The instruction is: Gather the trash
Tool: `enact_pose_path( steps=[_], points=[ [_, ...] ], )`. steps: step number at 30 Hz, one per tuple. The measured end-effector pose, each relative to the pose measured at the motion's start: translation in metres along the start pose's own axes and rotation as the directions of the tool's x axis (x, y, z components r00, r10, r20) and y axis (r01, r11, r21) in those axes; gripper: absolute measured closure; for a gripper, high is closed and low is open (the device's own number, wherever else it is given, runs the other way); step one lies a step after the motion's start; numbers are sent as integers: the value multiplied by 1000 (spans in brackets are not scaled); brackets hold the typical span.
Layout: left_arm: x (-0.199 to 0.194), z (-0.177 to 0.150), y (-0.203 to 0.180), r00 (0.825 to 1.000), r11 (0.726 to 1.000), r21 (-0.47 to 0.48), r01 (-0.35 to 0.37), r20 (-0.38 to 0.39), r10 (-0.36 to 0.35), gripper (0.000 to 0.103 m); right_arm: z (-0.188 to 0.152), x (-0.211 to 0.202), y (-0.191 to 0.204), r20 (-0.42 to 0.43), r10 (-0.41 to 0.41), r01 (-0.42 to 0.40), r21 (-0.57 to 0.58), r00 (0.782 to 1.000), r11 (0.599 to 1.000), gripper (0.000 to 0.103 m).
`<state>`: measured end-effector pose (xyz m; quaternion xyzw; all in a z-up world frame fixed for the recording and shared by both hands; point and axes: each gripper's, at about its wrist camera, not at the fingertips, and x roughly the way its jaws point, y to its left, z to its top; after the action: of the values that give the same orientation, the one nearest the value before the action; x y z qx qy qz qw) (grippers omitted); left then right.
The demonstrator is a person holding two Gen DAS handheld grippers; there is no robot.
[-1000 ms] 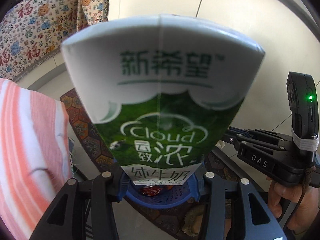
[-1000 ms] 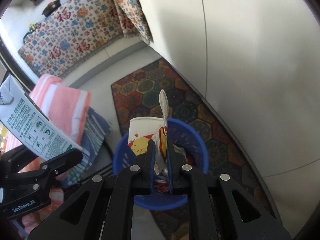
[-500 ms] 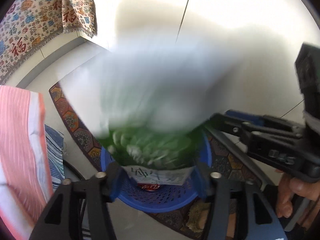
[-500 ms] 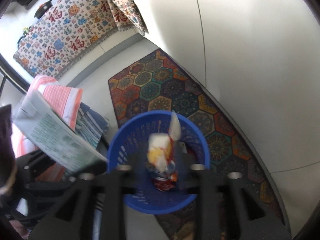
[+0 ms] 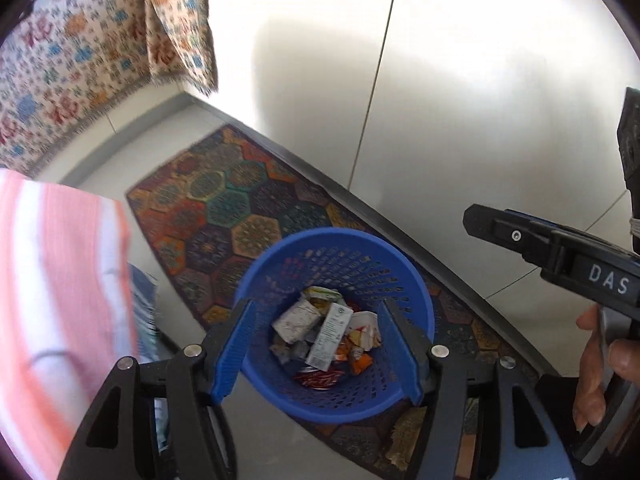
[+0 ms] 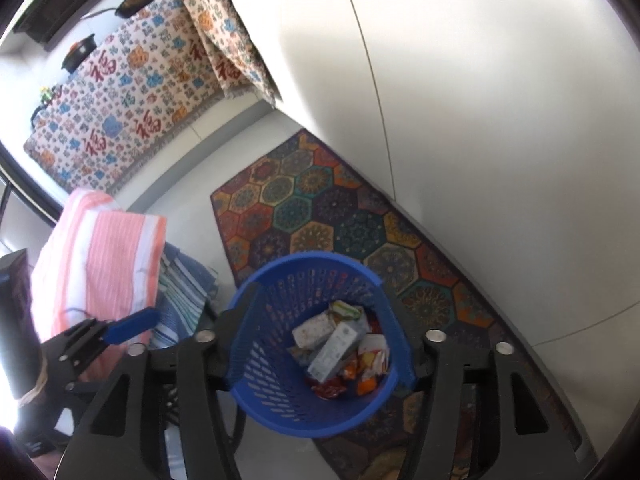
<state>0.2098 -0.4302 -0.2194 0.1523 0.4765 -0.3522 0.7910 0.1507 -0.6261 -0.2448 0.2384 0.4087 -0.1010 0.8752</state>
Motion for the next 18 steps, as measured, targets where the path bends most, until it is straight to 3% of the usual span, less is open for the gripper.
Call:
enact_pose_path(
  steps=[1,3,5,6,8,11,15,18],
  points=[
    [-12,-2,-1,1000,1000,3,-6,22,6,38,-2,-6,1,4,0,0,3,1000,1000,30],
    [-36,-8,-3,997,1000,12,-7,72,6,34,-7,-18,3,5,-6,6,12,1000,1000,7],
    [-61,-16,-7,994,1000,23,-18,112,15,23,-16,-34,4,0,-15,15,18,1000,1000,1],
    [-72,-21,-10,992,999,31,-21,127,17,19,-19,-41,5,-7,-23,23,17,1000,1000,1],
    [-94,-33,-13,989,999,42,-10,147,4,18,-31,-57,6,-10,-29,30,12,1000,999,1],
    [-113,-51,-13,992,1000,8,3,125,-4,0,-56,-80,5,-10,-23,24,22,1000,999,0],
    [-132,-70,-13,995,1000,-14,4,102,-2,0,-87,-104,6,-27,-101,102,25,995,994,0],
    [-148,-76,-15,992,1000,-13,-18,125,19,0,-100,-117,11,-36,-149,148,-14,988,989,0]
  ],
)
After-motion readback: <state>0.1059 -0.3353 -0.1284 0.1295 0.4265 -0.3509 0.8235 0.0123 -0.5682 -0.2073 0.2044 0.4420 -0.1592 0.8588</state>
